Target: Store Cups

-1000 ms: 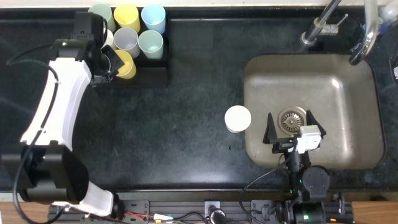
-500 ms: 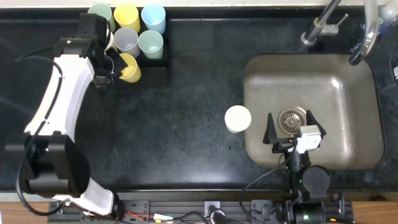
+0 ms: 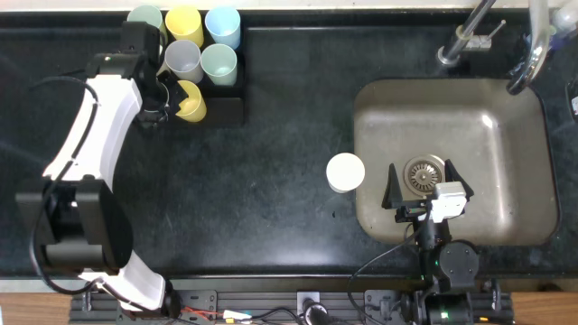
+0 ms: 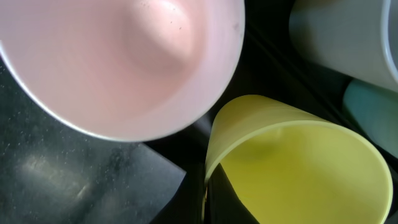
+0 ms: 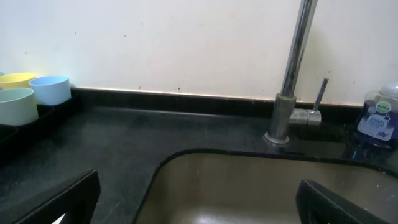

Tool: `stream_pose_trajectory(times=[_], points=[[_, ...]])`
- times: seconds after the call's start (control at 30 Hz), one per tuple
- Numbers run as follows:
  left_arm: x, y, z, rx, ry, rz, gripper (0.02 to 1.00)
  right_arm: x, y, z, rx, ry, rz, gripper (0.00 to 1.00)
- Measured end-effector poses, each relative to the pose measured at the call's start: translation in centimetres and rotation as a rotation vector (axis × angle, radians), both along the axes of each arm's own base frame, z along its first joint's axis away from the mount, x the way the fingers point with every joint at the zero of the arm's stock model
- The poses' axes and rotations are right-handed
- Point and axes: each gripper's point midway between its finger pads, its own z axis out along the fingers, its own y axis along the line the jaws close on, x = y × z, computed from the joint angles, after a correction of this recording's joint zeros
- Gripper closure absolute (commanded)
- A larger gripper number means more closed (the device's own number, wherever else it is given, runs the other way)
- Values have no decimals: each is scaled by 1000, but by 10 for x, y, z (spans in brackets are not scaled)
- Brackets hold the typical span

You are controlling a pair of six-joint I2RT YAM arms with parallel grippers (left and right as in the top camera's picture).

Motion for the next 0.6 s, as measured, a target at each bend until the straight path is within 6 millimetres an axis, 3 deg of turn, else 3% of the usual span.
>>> stream_pose_trajectory(times=[0.6], points=[[4,4,1,24,-14,6,980,0,0,0,0,0,0,3]])
